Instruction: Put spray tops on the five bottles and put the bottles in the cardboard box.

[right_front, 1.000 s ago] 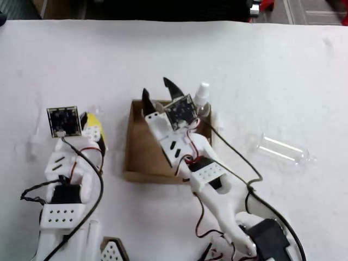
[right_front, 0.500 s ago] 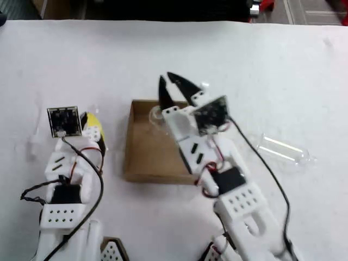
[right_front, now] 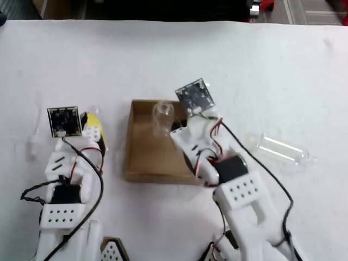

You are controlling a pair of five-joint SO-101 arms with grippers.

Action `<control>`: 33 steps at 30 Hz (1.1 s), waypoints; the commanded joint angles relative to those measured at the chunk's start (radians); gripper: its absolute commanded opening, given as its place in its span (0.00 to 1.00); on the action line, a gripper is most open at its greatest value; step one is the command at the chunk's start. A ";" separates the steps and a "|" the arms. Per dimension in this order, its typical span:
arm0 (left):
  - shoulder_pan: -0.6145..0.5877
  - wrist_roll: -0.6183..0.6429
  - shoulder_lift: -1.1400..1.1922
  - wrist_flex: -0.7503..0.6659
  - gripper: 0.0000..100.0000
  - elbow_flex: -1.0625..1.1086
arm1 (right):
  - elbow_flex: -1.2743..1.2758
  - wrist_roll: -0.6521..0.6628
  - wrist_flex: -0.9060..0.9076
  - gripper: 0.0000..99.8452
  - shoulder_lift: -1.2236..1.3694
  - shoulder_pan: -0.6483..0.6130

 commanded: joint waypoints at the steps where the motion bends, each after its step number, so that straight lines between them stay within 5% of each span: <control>1: 0.016 -0.011 -0.027 -0.029 0.03 -0.037 | -0.074 0.011 0.004 0.02 0.117 -0.016; 14: 0.016 -0.011 -0.027 -0.029 0.03 -0.037 | -0.371 0.011 0.004 0.02 0.716 -0.027; 33: 0.016 -0.011 -0.027 -0.029 0.03 -0.037 | -0.379 0.011 -0.084 0.02 0.746 -0.077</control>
